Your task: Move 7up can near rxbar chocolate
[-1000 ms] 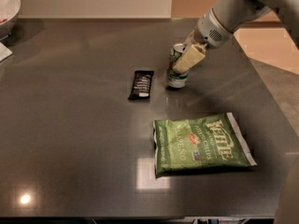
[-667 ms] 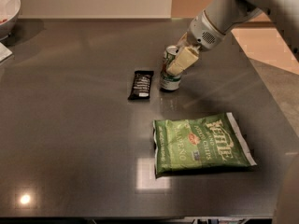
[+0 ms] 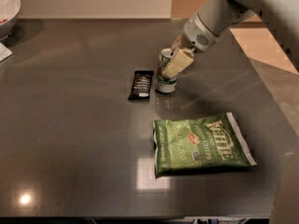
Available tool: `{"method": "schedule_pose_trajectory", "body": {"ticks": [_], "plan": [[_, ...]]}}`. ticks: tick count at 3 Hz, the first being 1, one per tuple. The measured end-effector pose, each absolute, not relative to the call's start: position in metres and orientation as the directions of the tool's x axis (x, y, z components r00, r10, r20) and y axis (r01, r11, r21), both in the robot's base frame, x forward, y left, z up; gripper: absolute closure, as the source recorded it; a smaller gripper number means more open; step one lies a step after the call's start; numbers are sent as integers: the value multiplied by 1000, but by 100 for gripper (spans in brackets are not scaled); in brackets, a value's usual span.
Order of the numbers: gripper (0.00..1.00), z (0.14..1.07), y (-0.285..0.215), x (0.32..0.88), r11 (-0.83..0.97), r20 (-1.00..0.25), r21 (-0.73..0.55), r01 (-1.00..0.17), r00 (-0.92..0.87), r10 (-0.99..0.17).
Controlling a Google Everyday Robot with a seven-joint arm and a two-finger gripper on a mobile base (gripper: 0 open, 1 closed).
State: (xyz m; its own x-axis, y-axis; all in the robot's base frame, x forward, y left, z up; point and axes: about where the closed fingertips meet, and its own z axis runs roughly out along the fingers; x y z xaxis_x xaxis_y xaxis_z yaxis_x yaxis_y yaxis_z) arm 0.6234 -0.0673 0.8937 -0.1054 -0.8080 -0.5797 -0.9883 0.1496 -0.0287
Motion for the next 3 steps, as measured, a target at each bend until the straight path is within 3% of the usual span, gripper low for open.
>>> {"method": "schedule_pose_trajectory", "body": {"ticks": [2, 3], "plan": [[12, 890, -63, 625, 145, -581, -25, -989, -104, -807], [0, 888, -62, 625, 144, -581, -23, -989, -104, -807]]}}
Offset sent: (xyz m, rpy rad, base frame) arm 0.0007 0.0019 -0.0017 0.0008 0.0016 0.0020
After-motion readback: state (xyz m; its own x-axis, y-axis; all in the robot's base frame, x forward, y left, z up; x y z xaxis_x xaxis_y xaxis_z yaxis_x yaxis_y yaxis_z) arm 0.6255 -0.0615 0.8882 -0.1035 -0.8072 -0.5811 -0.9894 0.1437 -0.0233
